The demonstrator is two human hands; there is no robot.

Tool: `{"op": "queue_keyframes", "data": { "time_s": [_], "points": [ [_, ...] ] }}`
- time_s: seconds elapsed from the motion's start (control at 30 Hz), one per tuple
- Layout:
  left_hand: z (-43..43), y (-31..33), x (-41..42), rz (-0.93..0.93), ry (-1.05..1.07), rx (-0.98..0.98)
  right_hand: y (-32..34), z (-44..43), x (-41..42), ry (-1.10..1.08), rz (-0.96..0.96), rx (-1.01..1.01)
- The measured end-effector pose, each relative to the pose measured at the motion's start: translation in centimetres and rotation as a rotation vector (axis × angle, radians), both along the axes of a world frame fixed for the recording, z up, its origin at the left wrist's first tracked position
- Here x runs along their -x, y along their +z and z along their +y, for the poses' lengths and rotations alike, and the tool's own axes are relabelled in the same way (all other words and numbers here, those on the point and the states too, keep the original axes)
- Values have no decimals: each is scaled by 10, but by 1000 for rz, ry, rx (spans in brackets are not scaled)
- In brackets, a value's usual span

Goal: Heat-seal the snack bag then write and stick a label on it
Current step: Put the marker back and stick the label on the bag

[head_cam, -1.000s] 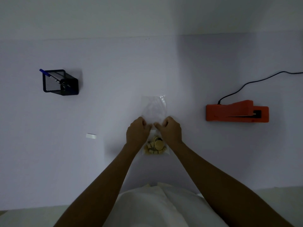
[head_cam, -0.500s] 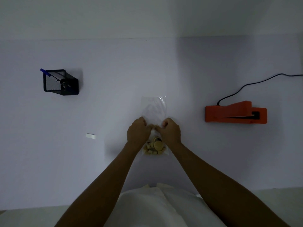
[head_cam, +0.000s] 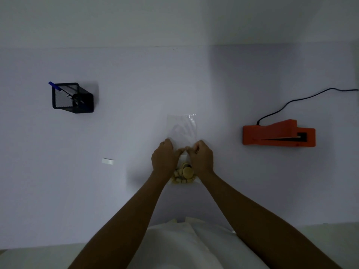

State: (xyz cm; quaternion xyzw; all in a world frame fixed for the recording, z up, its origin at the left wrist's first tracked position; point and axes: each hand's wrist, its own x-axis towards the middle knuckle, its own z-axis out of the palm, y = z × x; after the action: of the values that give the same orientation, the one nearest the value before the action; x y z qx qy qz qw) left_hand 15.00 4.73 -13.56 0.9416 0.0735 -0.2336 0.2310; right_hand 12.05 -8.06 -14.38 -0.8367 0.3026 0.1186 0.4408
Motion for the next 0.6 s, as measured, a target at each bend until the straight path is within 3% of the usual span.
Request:
{"op": "queue_keyframes", "data": {
  "time_s": [0.3,0.47,0.6],
  "points": [
    [4,2,-3,9,14,75,5,-4,1,9,-23,-27],
    [16,11,14,7,151,165,15,-20,14,-29,-122,-124],
    [34,17,41,76,248,142,21,-29,46,-91,-68,-71]
  ]
}}
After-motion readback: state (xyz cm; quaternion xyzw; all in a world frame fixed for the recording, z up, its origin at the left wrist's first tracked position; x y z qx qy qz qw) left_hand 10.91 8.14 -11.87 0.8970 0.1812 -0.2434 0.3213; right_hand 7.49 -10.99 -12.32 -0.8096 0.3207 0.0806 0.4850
